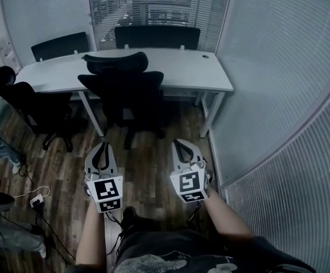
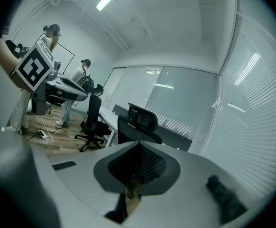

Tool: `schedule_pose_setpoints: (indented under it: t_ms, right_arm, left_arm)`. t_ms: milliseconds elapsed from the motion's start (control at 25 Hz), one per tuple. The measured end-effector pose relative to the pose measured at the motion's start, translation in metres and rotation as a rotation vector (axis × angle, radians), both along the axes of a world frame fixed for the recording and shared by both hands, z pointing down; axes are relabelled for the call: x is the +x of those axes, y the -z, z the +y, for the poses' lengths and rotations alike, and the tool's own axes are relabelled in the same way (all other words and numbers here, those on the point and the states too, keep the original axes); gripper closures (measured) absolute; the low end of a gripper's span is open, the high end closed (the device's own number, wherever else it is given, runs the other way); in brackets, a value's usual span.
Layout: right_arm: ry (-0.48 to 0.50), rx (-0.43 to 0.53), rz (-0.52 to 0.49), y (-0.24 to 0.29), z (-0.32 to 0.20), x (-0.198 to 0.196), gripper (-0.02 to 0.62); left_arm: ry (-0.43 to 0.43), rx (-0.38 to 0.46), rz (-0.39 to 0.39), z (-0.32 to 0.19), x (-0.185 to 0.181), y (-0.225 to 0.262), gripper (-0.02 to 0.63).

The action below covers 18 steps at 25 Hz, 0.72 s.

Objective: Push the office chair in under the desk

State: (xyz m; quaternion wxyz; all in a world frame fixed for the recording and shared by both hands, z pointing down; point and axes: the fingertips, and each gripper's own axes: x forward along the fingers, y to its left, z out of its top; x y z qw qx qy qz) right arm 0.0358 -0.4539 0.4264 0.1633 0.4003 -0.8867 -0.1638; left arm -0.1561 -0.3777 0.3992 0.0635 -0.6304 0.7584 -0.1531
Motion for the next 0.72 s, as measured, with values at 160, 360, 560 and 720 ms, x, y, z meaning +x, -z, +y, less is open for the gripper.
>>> schedule_pose_setpoints:
  t_ms: [160,360,560,720]
  right_arm:
    - [0.015,-0.021,-0.023,-0.001,0.02,0.015,0.574]
    - [0.037,-0.024,-0.027,0.002,0.038,0.026,0.574]
    - [0.062,-0.037,-0.033,-0.004,0.056,0.03,0.574]
    - [0.078,-0.042,-0.023,-0.009,0.066,0.028,0.574]
  left_arm:
    - [0.03,-0.005,0.021,0.029,0.014,-0.002,0.571]
    - [0.062,-0.019,0.011,0.055,0.025,-0.002,0.571]
    - [0.078,-0.023,0.011,0.074,0.034,-0.003,0.571]
    - [0.086,-0.026,0.015,0.085,0.037,-0.004,0.571]
